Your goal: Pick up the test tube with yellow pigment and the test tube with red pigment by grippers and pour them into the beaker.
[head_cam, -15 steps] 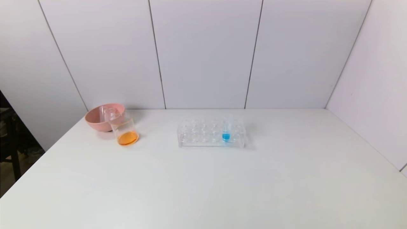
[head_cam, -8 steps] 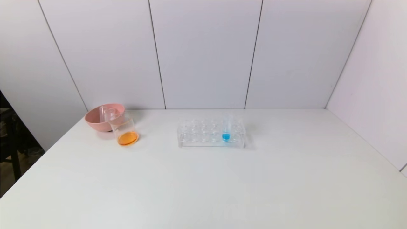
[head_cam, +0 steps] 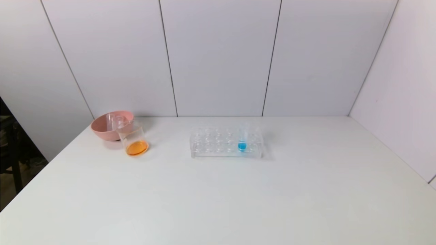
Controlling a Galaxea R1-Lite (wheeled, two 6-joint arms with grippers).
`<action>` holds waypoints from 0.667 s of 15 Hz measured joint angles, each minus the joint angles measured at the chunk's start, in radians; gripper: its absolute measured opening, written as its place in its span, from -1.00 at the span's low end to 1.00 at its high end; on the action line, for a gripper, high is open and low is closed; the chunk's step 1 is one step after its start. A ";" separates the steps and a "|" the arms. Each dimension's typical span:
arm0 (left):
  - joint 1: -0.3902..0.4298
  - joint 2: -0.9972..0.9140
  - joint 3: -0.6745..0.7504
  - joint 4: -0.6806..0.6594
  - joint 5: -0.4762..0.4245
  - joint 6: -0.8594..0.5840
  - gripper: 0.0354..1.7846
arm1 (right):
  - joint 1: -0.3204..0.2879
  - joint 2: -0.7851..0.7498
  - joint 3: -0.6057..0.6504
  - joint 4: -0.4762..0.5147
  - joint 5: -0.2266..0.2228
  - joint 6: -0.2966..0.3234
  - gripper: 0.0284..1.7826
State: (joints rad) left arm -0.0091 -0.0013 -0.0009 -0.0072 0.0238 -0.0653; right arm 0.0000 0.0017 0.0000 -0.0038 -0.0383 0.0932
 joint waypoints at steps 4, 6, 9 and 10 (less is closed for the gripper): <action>0.000 0.000 0.000 -0.001 0.007 -0.026 0.98 | 0.000 0.000 0.000 0.000 0.000 0.000 0.92; 0.000 0.000 0.000 -0.002 0.007 -0.026 0.98 | 0.000 0.000 0.000 0.000 0.000 0.000 0.92; 0.000 0.000 0.001 -0.001 0.006 -0.026 0.98 | 0.000 0.000 0.000 -0.001 0.000 0.004 0.92; 0.000 0.000 0.001 -0.001 0.006 -0.026 0.98 | 0.000 0.000 0.000 -0.001 0.000 0.004 0.92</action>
State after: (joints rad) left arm -0.0089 -0.0009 0.0000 -0.0081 0.0302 -0.0913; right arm 0.0000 0.0017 0.0000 -0.0053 -0.0383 0.0974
